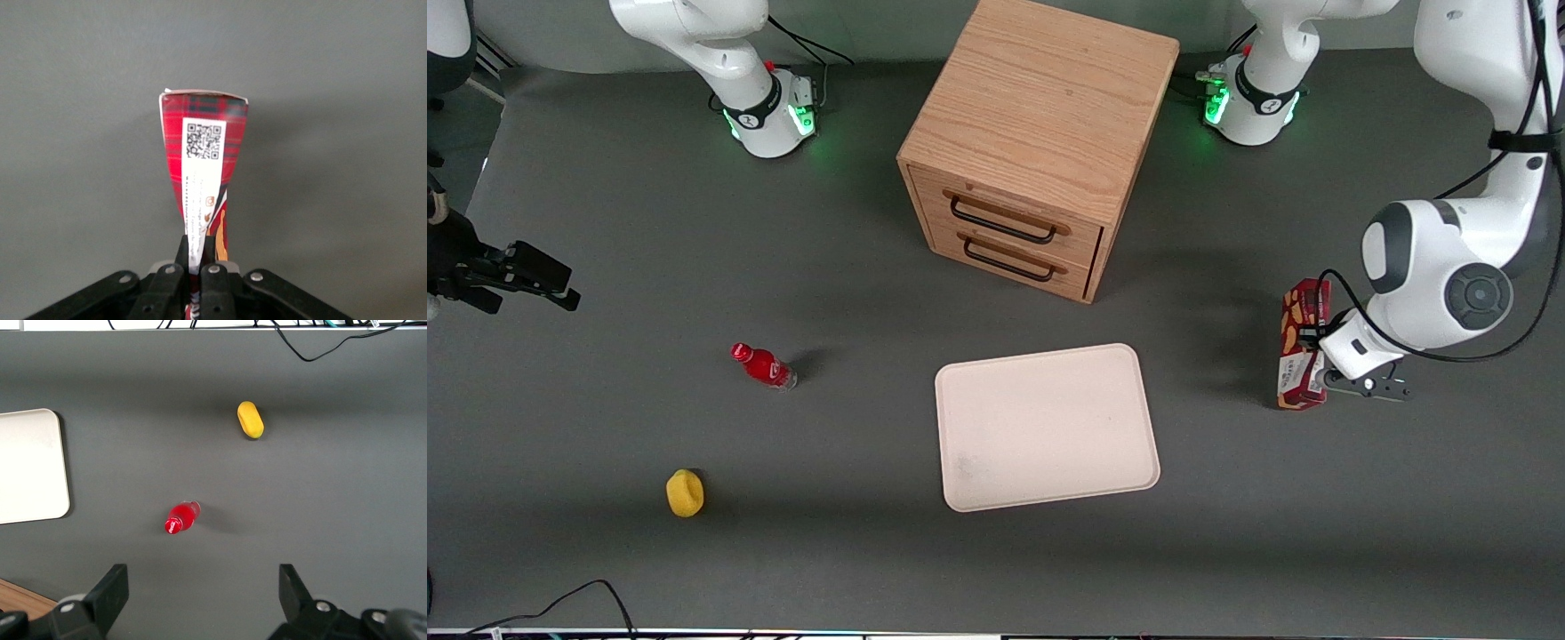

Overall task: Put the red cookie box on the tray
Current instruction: 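Close the left gripper on the cookie box and lift it, then carry the held box over the white tray and lower it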

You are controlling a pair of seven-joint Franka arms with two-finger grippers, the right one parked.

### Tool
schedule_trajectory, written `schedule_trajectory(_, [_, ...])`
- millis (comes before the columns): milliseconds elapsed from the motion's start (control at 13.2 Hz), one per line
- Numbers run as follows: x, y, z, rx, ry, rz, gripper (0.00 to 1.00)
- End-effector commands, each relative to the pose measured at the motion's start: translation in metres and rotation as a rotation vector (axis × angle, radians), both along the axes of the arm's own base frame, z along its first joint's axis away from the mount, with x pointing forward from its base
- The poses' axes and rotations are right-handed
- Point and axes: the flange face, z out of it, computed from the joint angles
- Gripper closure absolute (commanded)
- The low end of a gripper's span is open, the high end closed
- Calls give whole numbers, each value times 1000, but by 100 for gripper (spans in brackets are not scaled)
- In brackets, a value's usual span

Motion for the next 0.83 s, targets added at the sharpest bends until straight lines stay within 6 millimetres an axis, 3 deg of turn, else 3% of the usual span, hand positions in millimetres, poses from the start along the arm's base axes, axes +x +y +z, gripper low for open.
schedule_trajectory(0, [40,-68,54,38,3,95,100])
schedule_trajectory(226, [54,-147,47,32,-26,223,100])
schedule_trajectory(453, [59,-230,14,47,-35,301,100])
schedule_trajectory(755, [52,-278,-5,54,-51,338,100])
